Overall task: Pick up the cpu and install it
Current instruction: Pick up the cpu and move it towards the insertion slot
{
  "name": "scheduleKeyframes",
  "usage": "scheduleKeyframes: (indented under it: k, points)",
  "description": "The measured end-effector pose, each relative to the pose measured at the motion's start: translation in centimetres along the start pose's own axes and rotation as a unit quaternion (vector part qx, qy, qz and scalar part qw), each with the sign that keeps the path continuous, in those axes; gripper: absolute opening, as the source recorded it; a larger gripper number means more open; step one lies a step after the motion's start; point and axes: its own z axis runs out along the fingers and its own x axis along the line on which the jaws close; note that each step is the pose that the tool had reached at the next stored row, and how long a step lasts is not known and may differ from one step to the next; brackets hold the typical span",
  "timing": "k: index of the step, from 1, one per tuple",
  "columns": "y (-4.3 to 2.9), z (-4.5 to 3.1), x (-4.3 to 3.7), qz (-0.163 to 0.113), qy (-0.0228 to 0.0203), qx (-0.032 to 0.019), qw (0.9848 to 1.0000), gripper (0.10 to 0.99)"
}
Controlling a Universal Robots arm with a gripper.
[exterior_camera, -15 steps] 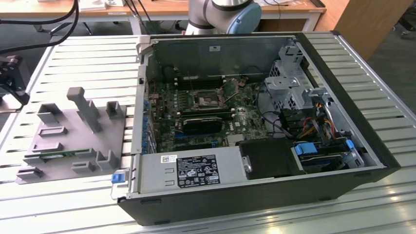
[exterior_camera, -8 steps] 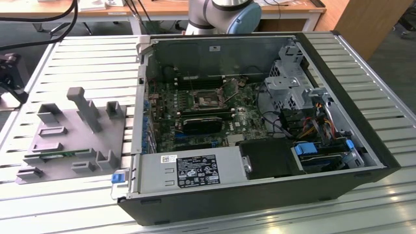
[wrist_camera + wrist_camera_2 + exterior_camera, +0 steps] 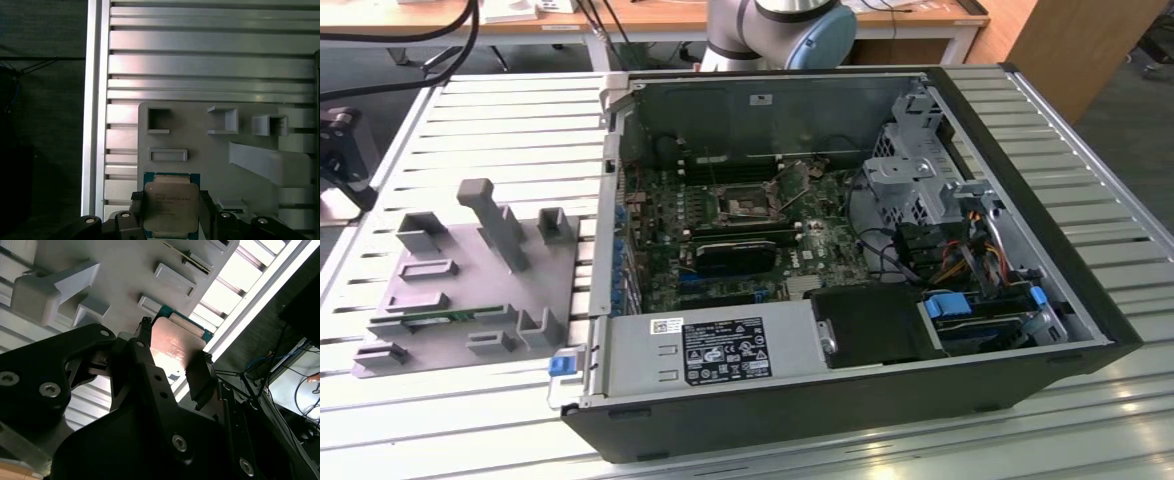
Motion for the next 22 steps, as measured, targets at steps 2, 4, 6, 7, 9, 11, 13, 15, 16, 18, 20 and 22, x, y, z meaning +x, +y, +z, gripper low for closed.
scheduleKeyframes:
  k: [2, 4, 6, 7, 9, 11, 13, 15, 16, 18, 20, 22]
  points:
    - [0.00, -0.04, 0.00, 0.000, 0.0000, 0.0000, 1.0000, 0.525]
    - [0.00, -0.08, 0.00, 0.000, 0.0000, 0.0000, 1.0000, 0.525]
    - [0.01, -0.11, 0.00, 0.000, 0.0000, 0.0000, 1.0000, 0.525]
    - [0.01, -0.13, 0.00, 0.000, 0.0000, 0.0000, 1.0000, 0.525]
    - [0.01, -0.18, 0.00, 0.000, 0.0001, 0.0000, 1.0000, 0.525]
    - [0.01, -0.26, 0.00, 0.000, 0.0001, 0.0000, 1.0000, 0.525]
    - [0.02, -0.35, 0.00, 0.000, 0.0001, 0.0000, 1.0000, 0.525]
    - [0.02, -0.45, 0.00, 0.000, 0.0000, 0.0000, 1.0000, 0.525]
    - [0.02, -0.49, 0.00, 0.000, 0.0000, 0.0000, 1.0000, 0.525]
    - [0.02, -0.52, 0.00, 0.000, -0.0002, -0.0001, 1.0000, 0.525]
    - [0.03, -0.62, 0.01, 0.000, 0.0001, 0.0001, 1.0000, 0.525]
    - [0.04, -0.65, 0.00, 0.000, -0.0001, 0.0000, 1.0000, 0.525]
